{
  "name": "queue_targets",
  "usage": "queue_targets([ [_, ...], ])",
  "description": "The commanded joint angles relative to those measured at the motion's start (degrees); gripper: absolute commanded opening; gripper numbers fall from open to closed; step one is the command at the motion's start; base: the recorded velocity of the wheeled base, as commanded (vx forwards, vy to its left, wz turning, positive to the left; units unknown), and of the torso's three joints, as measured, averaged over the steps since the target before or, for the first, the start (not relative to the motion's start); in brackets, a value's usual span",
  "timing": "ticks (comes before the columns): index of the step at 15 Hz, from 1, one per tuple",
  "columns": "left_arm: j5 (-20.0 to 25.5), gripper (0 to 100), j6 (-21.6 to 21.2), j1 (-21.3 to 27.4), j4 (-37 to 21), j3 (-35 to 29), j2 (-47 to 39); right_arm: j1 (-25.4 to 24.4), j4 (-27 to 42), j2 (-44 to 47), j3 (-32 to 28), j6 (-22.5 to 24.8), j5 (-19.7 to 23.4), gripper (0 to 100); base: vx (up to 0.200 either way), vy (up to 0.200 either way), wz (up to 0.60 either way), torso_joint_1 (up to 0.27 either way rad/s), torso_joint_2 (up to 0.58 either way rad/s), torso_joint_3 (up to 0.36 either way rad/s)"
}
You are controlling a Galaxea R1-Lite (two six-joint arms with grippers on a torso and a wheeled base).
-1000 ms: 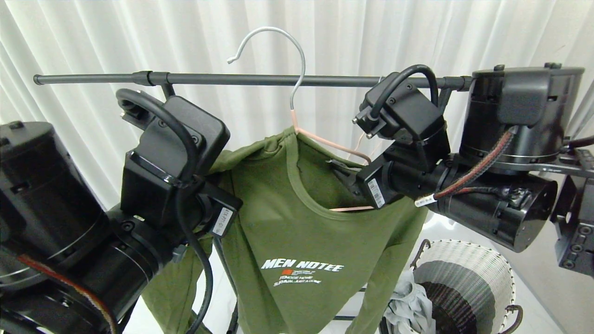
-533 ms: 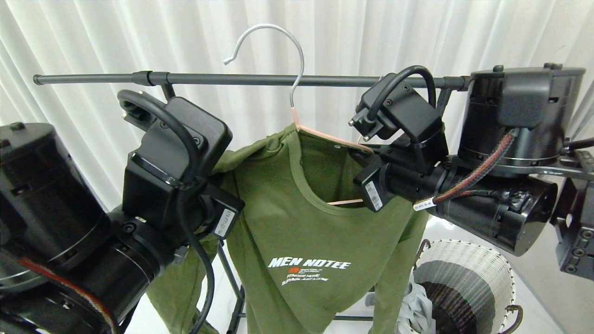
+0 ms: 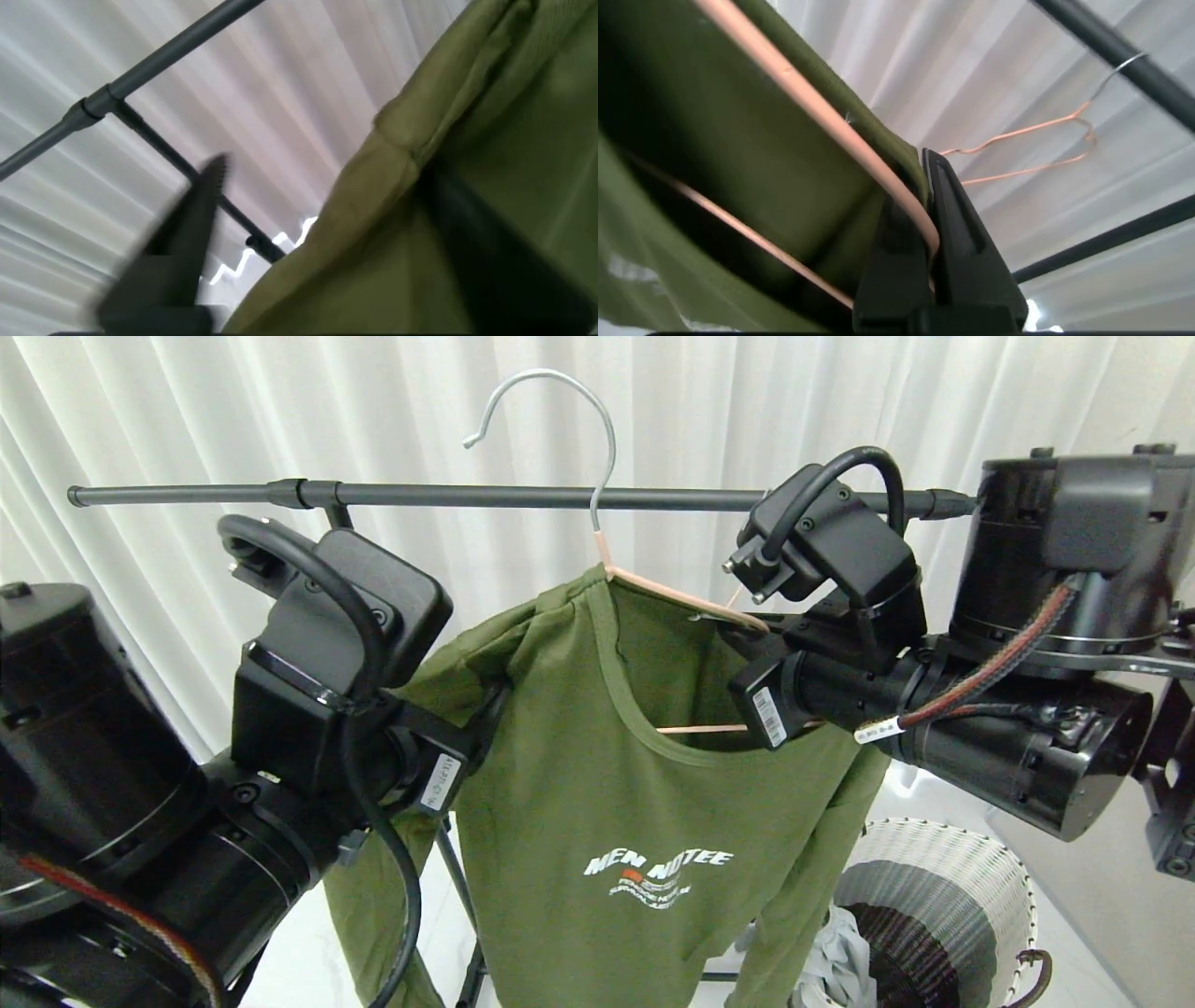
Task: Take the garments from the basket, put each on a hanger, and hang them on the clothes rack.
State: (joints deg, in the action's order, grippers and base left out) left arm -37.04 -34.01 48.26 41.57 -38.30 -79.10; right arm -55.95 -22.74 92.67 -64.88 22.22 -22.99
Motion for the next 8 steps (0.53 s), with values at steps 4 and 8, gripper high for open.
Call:
queue_targets([
  [4, 0.21, 100, 1.58, -0.10, 0.00, 2.62, 3.78, 3.40, 0.32, -3.38, 2.21, 0.89, 0.05, 0, 0.000, 0.000, 0.00, 0.000, 0.00, 0.000],
  [8, 3.46, 100, 1.49, -0.71, -0.09, 6.49, 7.74, 7.44, 0.15, -6.28, 4.59, 2.03, 0.49, 0, 0.000, 0.000, 0.00, 0.000, 0.00, 0.000],
])
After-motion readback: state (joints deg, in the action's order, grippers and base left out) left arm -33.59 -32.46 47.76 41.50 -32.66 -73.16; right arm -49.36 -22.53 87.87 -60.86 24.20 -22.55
